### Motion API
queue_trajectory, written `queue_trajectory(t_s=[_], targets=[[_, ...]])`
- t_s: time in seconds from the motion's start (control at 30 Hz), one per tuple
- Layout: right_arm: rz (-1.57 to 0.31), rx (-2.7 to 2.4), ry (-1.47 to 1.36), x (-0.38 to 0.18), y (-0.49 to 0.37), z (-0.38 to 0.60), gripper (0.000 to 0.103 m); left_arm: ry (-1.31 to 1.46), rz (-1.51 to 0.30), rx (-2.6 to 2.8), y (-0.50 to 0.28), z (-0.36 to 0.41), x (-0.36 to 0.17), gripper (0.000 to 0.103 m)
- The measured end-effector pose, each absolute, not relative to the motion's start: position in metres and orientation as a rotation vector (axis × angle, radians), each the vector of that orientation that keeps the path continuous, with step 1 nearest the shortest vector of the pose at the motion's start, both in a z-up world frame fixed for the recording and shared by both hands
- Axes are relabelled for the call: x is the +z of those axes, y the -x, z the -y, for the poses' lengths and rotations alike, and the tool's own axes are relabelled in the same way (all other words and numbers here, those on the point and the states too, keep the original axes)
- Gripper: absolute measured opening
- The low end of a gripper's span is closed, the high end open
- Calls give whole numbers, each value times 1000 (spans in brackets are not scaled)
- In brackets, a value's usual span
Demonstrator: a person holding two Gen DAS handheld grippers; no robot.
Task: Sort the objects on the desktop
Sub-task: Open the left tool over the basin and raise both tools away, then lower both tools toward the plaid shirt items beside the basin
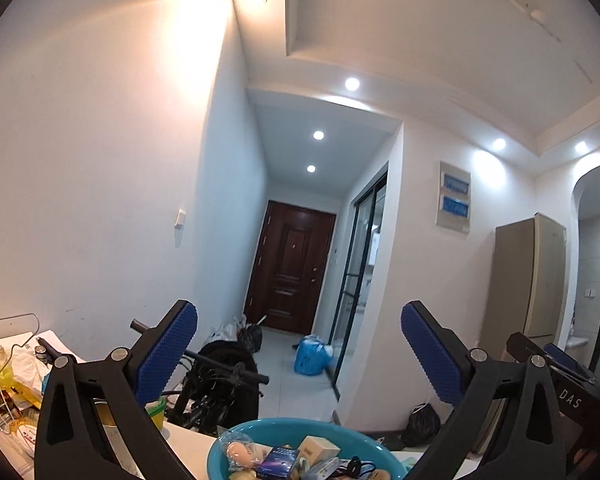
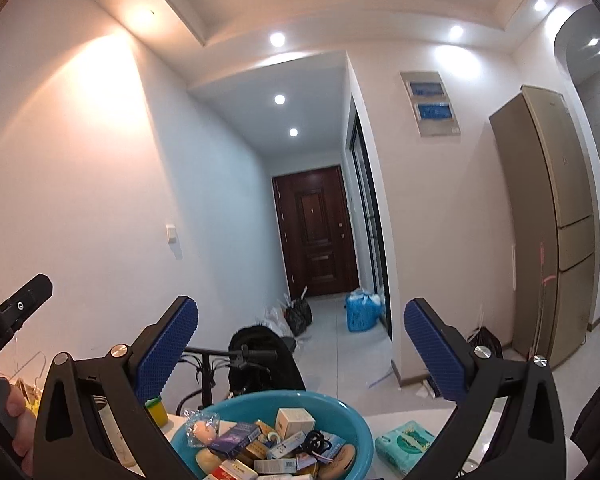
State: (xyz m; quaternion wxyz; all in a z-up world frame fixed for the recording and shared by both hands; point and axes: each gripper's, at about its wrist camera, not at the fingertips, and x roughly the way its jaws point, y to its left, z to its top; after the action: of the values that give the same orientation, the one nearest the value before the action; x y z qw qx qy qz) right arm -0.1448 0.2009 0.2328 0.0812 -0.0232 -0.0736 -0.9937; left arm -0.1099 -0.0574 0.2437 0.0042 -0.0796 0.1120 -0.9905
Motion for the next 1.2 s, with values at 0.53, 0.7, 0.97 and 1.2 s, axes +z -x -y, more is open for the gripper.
queue_trajectory(t_s=[0.53, 0.7, 0.97, 1.2], targets=[[192, -2979, 456, 241, 51, -191, 103, 579, -228, -3048, 25, 36, 242, 103], [221, -2978, 430, 245, 41, -195, 103, 612, -171, -3003, 8, 26, 242, 103], [206, -2953, 416, 246, 20, -198, 103, 487, -221, -3140, 11, 18, 246, 103], [206, -2989, 452, 251, -17, -211, 103, 521, -357, -3168, -23, 22, 249, 103]])
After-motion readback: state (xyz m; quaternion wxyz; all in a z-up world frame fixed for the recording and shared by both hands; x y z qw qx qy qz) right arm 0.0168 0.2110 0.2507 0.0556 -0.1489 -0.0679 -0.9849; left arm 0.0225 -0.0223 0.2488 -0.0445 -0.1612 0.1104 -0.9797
